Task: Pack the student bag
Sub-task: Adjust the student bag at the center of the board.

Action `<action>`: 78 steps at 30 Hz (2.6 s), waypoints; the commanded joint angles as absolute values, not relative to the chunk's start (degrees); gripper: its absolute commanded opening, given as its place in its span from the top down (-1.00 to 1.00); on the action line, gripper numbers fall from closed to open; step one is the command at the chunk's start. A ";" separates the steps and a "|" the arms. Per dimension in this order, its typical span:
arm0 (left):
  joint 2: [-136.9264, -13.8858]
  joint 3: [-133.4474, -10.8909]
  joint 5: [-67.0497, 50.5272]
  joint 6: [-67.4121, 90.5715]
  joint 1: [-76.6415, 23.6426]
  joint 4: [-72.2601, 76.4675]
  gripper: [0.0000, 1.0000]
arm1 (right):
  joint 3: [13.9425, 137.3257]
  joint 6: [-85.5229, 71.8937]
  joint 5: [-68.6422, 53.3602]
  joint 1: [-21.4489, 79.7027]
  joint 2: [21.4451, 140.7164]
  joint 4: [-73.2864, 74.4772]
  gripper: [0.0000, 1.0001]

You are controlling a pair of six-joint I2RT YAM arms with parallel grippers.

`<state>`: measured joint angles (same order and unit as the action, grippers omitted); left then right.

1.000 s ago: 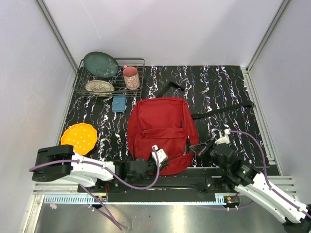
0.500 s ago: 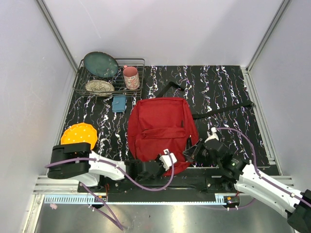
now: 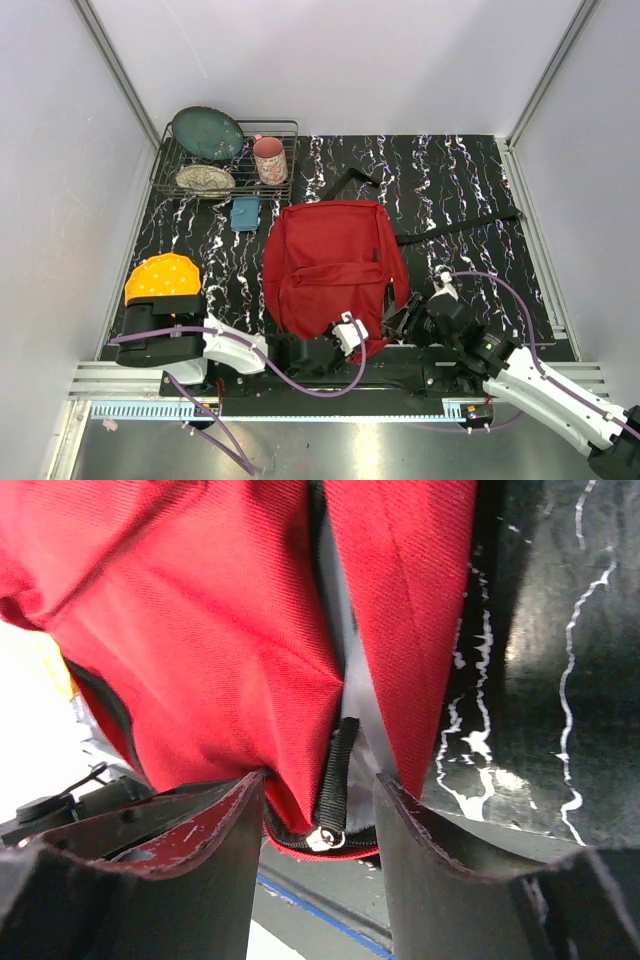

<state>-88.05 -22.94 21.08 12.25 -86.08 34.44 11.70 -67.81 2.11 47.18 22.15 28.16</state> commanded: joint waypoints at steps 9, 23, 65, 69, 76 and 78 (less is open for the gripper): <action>-87.72 -21.37 22.32 15.73 -87.19 32.17 0.81 | 12.47 -65.39 6.15 46.93 33.74 12.13 -0.03; -77.26 -16.70 28.03 15.03 -87.28 32.61 1.00 | 10.20 -67.14 8.35 46.85 41.38 -2.60 -0.11; -69.00 -13.45 34.36 15.99 -87.28 29.45 0.81 | 14.86 -68.20 -12.66 46.14 88.95 -59.86 0.78; -66.98 -13.27 36.91 16.70 -87.36 26.90 0.31 | 14.50 -65.31 -8.90 46.14 79.74 -50.83 1.00; -63.98 -13.97 40.34 13.90 -87.36 24.87 -0.17 | 28.62 -52.04 11.85 47.11 53.54 4.57 1.00; -64.94 -14.59 40.69 12.92 -87.36 25.40 -0.17 | 32.76 -50.19 14.58 47.02 51.86 10.78 1.00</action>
